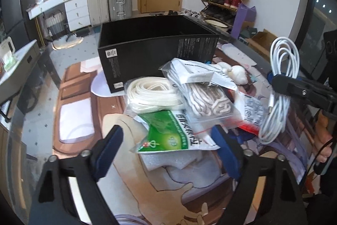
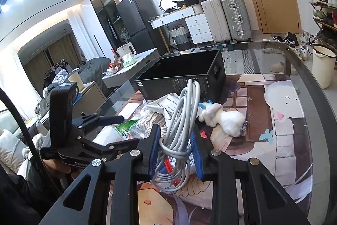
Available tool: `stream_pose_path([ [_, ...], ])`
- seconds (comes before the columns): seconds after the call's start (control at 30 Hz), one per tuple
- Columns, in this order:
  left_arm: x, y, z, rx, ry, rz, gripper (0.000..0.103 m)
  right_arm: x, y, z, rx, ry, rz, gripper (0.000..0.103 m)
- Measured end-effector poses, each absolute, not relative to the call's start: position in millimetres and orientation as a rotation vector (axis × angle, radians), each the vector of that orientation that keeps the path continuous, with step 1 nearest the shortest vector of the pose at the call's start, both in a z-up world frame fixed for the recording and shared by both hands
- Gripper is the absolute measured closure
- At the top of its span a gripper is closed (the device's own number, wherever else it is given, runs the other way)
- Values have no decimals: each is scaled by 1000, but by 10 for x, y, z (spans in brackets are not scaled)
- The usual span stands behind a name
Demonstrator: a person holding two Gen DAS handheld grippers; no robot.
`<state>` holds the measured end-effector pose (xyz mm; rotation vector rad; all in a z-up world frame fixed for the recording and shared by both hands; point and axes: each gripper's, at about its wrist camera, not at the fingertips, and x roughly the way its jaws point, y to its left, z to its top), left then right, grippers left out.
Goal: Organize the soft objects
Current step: 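Lift the white cable with the right gripper while the left gripper approaches the green bag, then close the left gripper on the green-and-white bag while the right gripper holds the cable up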
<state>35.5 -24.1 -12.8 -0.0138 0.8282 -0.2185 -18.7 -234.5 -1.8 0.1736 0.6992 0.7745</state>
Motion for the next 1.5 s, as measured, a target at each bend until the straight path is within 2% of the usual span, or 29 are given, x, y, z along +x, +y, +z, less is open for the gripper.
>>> stream_pose_path([
  [0.07,321,-237,-107,-27,816,-246,37,-195,-2346,-15,173,699,773,75],
  [0.2,254,-224,-70,-33,792,-249,42,-187,-2347,-13,172,699,776,75],
  [0.73,-27,183,0,-123,750,-202,45,-193,-2307,3,164,695,785,75],
  [0.9,-15,145,-42,-106,775,-186,40,-185,-2301,-1,162,699,788,75],
  [1.03,57,72,-118,-69,834,-152,23,-194,-2290,0,158,700,792,75],
  [1.37,230,147,-198,-162,884,-146,21,-206,-2266,4,156,701,796,75],
  [1.4,252,160,-207,-177,890,-148,22,-204,-2266,3,157,702,797,75],
  [1.43,258,175,-213,-194,892,-155,27,-205,-2268,2,158,702,796,75],
  [1.47,256,186,-213,-213,890,-174,38,-207,-2265,4,156,701,796,75],
  [1.5,253,188,-212,-231,888,-196,41,-205,-2265,4,156,701,796,75],
])
